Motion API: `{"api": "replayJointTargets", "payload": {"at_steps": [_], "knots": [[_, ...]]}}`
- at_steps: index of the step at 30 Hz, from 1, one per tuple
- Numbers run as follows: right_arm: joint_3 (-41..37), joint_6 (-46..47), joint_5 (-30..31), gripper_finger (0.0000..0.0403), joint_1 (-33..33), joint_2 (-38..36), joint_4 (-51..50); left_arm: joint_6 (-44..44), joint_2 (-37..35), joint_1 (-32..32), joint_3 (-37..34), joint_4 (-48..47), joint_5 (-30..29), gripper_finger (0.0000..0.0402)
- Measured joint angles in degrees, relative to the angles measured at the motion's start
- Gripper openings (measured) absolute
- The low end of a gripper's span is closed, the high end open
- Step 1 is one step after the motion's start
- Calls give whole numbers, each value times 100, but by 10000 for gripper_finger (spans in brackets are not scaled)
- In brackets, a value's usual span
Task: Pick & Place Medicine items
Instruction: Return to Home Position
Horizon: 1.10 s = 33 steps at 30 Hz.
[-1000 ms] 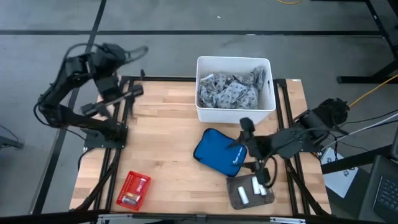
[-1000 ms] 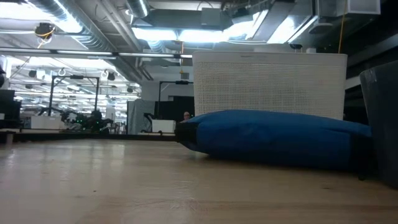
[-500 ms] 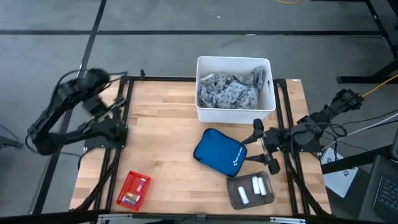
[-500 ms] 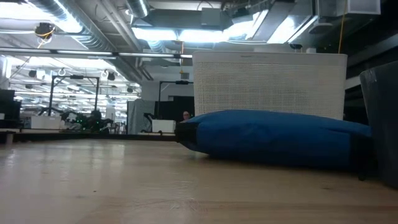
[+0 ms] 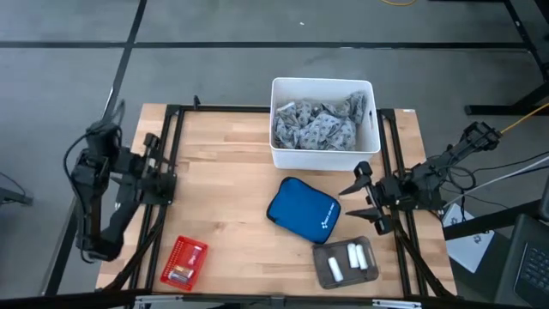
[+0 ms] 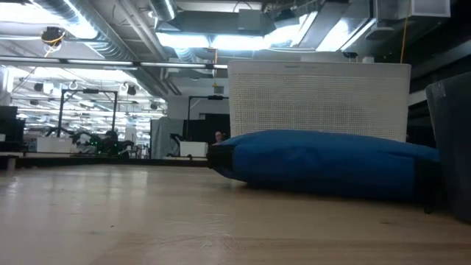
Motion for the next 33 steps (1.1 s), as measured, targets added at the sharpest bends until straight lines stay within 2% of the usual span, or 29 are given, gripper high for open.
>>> {"api": "replayJointTargets", "payload": {"at_steps": [3,8,15,18,19,21,22,24,25,26,28,30,33], "knots": [[5,-205,-392,249,0,120,91,-441,-24,573,-11,312,422,205],[5,-442,-622,249,0,61,406,-860,-24,879,27,378,431,205],[5,-482,-681,249,0,80,403,-941,-30,-75,97,994,437,205],[5,-358,-681,249,0,81,377,-1326,-42,-739,92,1090,450,205],[5,-310,-681,249,0,81,356,-1549,-42,-911,92,1074,293,205],[5,-265,-681,249,0,84,293,-1871,-65,-1179,93,1028,-632,205],[5,-265,-679,249,0,84,295,-1859,-125,-1293,91,945,-1470,205],[5,-265,-620,249,0,84,331,-1727,-336,-1434,60,802,-3553,205],[5,-247,-553,249,0,84,331,-1827,-483,-1437,-41,993,-4258,205],[5,-218,-479,249,0,84,330,-2125,-668,-1416,-216,1434,-4511,205],[5,-118,-316,249,0,84,331,-2973,-1224,-1400,-687,2739,-4467,205],[5,-134,-68,249,0,84,388,-3656,-1786,-1403,-1171,3719,-5031,205],[9,-400,514,249,34,90,552,-4150,-1650,-1357,-1538,4169,-5536,205]]}}
